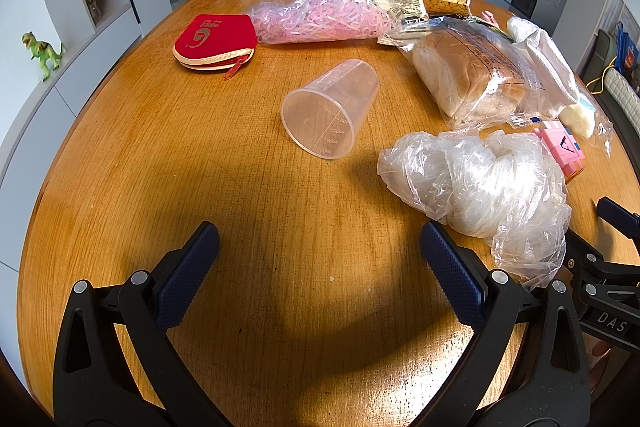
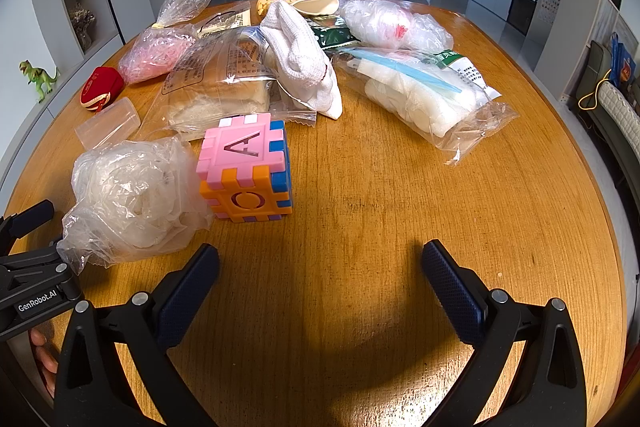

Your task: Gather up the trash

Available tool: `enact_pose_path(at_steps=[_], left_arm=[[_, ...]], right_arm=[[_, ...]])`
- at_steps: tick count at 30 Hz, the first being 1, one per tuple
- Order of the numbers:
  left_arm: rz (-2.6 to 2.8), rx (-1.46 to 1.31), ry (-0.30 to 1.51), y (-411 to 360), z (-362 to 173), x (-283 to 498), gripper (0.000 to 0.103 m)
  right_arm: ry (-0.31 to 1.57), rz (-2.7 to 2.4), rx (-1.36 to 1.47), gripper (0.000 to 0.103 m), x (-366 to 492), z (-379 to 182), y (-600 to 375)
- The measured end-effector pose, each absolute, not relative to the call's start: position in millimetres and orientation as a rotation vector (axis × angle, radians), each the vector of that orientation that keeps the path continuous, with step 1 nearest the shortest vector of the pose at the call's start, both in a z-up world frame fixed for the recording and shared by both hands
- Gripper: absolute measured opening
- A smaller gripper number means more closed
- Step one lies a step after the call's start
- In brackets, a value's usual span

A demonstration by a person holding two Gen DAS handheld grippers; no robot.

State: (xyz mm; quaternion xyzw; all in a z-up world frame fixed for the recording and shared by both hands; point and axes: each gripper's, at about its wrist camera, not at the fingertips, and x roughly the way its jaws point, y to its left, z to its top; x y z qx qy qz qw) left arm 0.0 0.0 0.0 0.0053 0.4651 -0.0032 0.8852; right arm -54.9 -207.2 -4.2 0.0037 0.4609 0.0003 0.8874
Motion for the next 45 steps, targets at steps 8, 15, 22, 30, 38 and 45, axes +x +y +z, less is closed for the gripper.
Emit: enact_pose_path(at_steps=[8,15,22,30,38,45], left_arm=[[-0.005,0.011,0.967,0.2,0.1,-0.1,0.097],[-0.031,0.003,0.987,4.5,2.5,-3.7,0.097],[-0.038,-0.083,0.921,39.9,36.9,-19.9,0.097],[-0.075,-0.015,0.936,44.3,57.6,2.1,0.097],[-0.152,0.070,0.978,16.2,45.1,44.8,0.097],[-0.132,0.151,0.980,3.2,29.5,65.1,0.052]], right_arm=[[0.958,-0.003,0.009,0.101,-55.7,-4.0,-207.3],[0.959,0.054,0.006,0.101,-66.9,1.1,-208.3],[0.944,0.269,0.092,0.101,-88.9,34.5,-198.9],[1.007,0.396,0.153,0.099,-69.4,31.2,-146.8],[1.047,0.396,0.213,0.035,-54.6,11.6,-142.8],[0.991,0.393,0.209,0.034,-92.4,29.2,-173.9]])
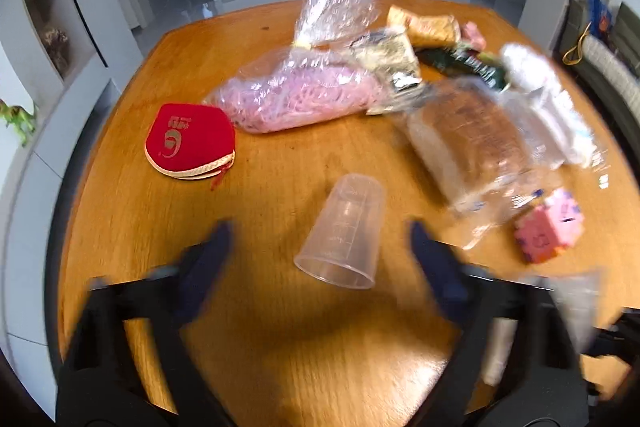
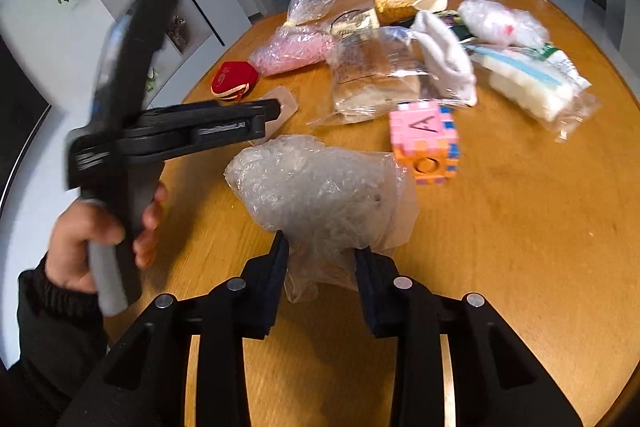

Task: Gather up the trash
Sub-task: 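Grasp the clear measuring cup with the left tool while the right tool grasps the crumpled clear plastic bag, then carry both held items over the black trash bag and open both tools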

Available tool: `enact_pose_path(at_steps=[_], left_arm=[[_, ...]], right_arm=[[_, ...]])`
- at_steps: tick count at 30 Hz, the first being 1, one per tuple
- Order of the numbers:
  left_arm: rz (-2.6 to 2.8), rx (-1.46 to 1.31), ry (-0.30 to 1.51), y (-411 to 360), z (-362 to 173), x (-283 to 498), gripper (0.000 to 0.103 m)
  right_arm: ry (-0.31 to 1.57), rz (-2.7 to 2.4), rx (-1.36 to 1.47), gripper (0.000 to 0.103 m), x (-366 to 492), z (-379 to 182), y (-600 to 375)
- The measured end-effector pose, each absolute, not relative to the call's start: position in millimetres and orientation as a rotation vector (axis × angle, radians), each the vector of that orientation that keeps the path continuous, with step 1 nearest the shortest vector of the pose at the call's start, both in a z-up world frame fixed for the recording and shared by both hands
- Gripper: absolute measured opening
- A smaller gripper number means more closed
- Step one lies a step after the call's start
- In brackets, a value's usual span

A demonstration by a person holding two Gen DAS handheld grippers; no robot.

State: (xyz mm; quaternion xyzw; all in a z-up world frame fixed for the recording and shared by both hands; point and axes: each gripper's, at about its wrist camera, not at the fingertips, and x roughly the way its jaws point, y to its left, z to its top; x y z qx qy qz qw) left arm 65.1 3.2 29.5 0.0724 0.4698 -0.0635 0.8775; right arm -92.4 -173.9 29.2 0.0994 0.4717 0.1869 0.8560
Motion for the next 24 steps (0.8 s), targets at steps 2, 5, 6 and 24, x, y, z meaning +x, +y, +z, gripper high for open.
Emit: enact_pose_path(at_steps=[2,5,6,24], left_arm=[[-0.134,0.137,1.019,4.4,20.7,70.4,0.044],[-0.142,0.161,1.003,3.2,18.5,68.2,0.043],[-0.142,0.153,1.004,4.1,19.0,66.2,0.042],[-0.537,0.204,0.833,-123.2,92.7,-65.6,0.042]], right_arm=[[0.981,0.383,0.219,0.034,-101.3,31.6,-186.3],[0.958,0.357,0.220,0.034,-113.9,36.6,-204.9],[0.950,0.350,0.218,0.034,-116.8,37.7,-208.4],[0.795,0.082,0.349,0.034,-237.1,56.6,-356.0]])
